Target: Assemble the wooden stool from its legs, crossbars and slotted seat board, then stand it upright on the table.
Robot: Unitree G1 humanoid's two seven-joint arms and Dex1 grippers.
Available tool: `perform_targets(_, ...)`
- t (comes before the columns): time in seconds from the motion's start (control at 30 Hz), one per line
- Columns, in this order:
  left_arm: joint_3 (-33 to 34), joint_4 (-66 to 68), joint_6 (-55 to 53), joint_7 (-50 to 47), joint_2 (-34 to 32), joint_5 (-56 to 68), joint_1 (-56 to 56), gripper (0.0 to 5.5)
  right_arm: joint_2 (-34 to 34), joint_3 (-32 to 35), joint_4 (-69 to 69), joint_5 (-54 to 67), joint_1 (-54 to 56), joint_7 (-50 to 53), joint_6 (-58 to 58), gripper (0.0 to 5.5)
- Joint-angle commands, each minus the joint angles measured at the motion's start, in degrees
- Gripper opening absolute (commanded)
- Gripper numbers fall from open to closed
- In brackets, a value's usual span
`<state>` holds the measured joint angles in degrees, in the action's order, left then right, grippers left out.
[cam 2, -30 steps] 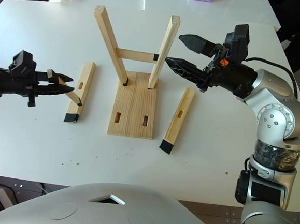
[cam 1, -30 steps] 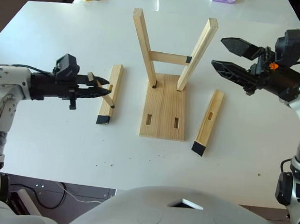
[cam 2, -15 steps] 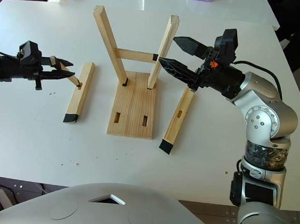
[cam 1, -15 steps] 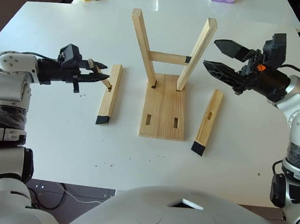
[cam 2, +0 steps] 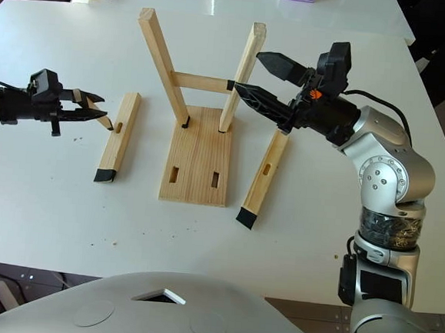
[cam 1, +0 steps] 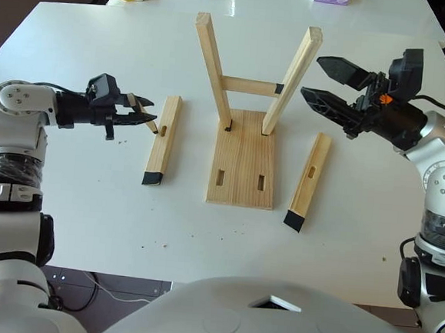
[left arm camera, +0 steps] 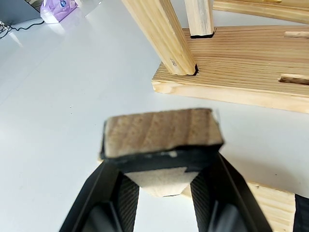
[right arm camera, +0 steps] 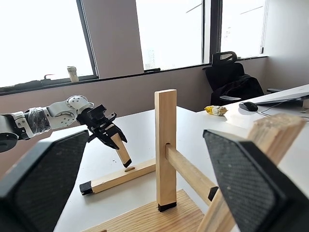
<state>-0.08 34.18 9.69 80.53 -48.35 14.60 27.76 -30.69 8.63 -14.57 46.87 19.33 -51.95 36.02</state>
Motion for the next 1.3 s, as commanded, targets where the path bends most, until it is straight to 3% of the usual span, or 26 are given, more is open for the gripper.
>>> perform_targets(0.03,-0.01,-1.65,-0.57,1.69,-0.18,0.11,-2.14,1.31,-0.04,-0.33,0.24,-0.45,0.26,0.15,-0.33,4.36)
perform_targets(0.4,0.64,-16.47,-10.18,4.4,-2.66,5.41,-12.21,1.31,0.49,-0.2,-1.24,-0.01,-1.28,1.49,0.04,4.36)
perform_targets(0.63,2.28,-23.12,-16.38,4.3,-2.77,9.72,-10.54,1.31,0.1,-0.24,-1.13,-0.01,-1.11,1.28,0.45,4.36)
perform_targets(1.3,0.55,-16.81,-11.6,4.09,0.1,5.4,-9.46,1.31,-0.5,-2.12,-0.08,0.17,0.19,-0.41,1.31,4.36)
